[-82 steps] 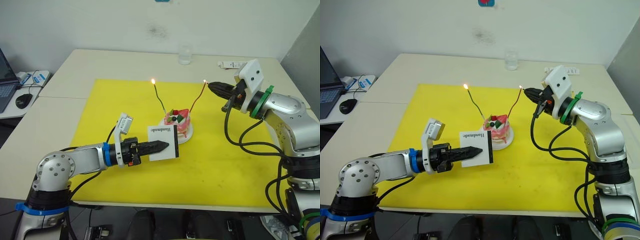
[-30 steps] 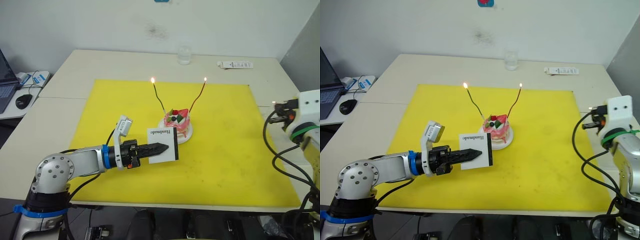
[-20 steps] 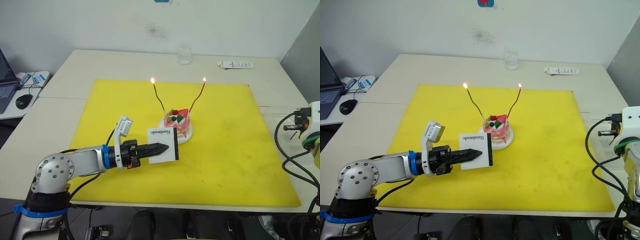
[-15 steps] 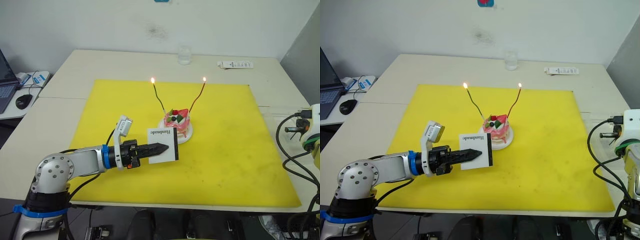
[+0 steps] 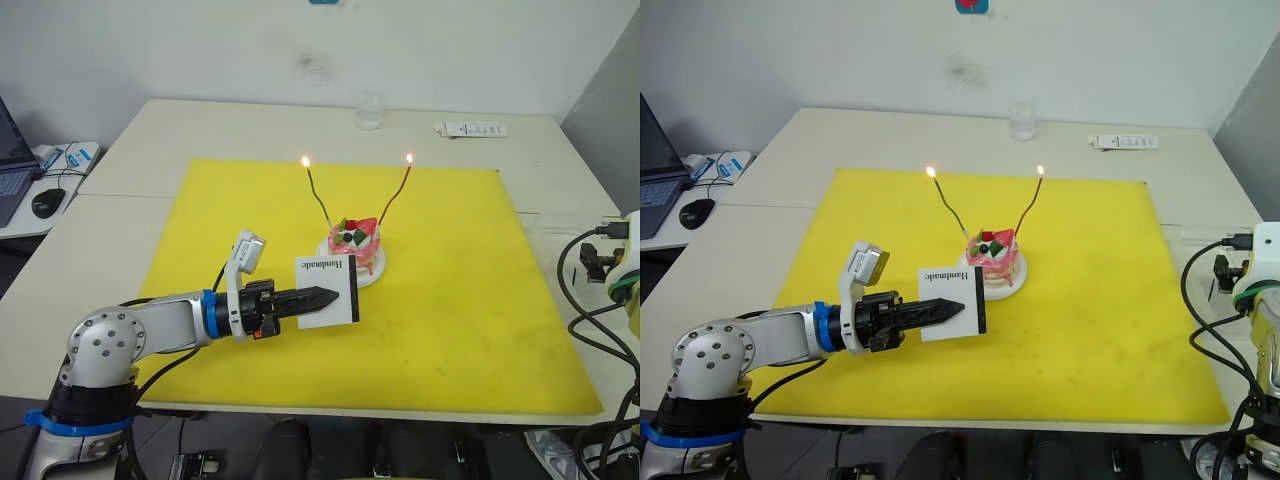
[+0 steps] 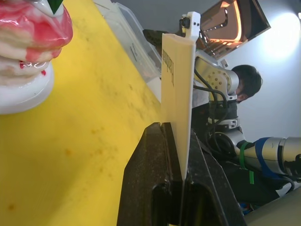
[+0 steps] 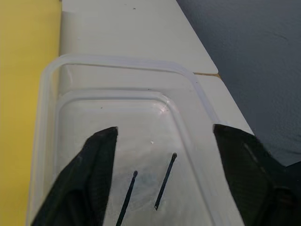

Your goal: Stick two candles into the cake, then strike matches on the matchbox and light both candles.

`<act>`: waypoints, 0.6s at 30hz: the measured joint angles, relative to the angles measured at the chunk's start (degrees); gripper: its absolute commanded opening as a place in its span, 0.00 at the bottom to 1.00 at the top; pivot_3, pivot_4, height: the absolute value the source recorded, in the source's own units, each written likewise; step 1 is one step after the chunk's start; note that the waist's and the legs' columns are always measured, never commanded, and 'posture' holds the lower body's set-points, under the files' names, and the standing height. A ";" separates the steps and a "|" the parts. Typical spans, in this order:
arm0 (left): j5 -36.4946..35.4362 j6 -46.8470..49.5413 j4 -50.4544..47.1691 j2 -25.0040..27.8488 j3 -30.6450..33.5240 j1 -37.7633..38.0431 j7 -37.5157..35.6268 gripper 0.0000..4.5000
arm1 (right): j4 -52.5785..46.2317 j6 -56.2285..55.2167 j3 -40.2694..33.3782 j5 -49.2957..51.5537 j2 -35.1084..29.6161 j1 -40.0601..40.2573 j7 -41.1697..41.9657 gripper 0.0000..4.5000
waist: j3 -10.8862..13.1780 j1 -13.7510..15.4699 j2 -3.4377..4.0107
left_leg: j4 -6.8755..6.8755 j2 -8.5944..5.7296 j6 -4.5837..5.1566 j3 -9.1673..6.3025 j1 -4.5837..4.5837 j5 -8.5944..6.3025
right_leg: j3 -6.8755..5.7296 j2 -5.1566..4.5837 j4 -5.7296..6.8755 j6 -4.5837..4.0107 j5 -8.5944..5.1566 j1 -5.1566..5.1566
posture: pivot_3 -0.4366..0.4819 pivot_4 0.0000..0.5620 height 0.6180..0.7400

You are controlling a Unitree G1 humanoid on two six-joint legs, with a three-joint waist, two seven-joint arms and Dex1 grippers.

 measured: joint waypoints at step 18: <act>-0.07 0.00 0.02 0.37 -0.07 -0.12 0.00 0.00 | -9.87 -3.35 8.07 8.97 -3.43 -2.43 17.93 1.00 | 0.01 -0.03 0.02 | -0.02 0.01 0.02 -0.03 -0.02 -0.01 | -0.03 0.02 -0.05 0.03 -0.02 0.00 | 0.48 0.27 1.00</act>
